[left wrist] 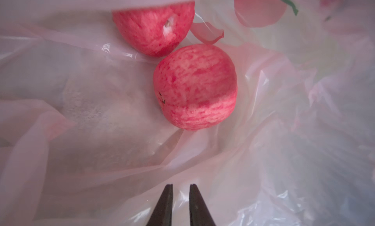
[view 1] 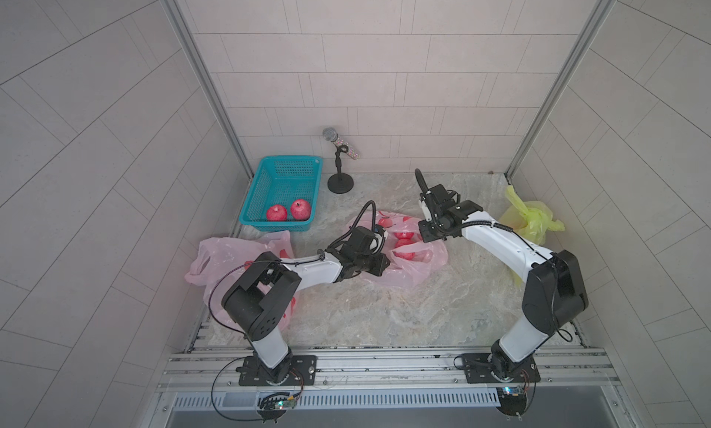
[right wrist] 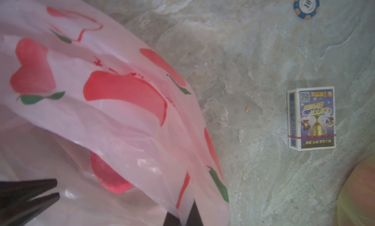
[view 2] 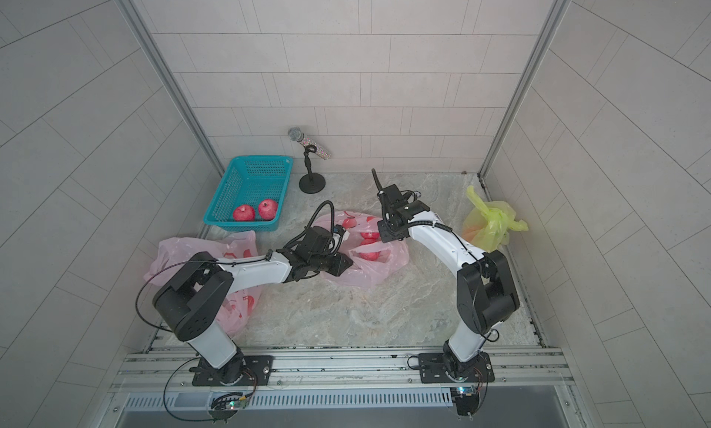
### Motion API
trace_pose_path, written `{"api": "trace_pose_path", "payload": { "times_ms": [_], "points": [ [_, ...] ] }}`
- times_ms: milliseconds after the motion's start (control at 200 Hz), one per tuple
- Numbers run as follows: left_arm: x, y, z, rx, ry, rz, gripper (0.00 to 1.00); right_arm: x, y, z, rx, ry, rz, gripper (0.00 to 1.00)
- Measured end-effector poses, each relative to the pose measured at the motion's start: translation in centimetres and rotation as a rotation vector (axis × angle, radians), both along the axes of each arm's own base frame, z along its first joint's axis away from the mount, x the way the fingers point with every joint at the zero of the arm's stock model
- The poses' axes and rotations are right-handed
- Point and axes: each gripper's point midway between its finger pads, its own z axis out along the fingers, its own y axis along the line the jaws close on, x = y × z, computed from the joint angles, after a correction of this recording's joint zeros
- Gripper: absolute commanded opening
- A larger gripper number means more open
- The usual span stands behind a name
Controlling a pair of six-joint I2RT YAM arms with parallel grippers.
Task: Untie the knot of a plastic bag & take out the apple
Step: Adjust the plastic bag at the center of the board.
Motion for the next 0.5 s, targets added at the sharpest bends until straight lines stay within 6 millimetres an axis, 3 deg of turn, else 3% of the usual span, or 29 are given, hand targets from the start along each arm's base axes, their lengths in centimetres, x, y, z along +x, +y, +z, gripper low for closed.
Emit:
{"api": "trace_pose_path", "payload": {
  "times_ms": [225, 310, 500],
  "points": [
    [-1.2, 1.1, -1.7, 0.093, 0.003, -0.034, 0.17, 2.5, -3.9, -3.8, 0.137, 0.058, -0.203, 0.03],
    [-1.3, 1.5, -2.1, 0.12, 0.005, -0.032, 0.15, 3.0, -4.4, -5.4, 0.171, 0.088, -0.238, 0.04],
    [-1.5, 3.1, -3.4, 0.214, 0.016, -0.013, 0.12, 1.5, -4.3, -9.9, 0.217, 0.182, -0.279, 0.05]
  ]
}}
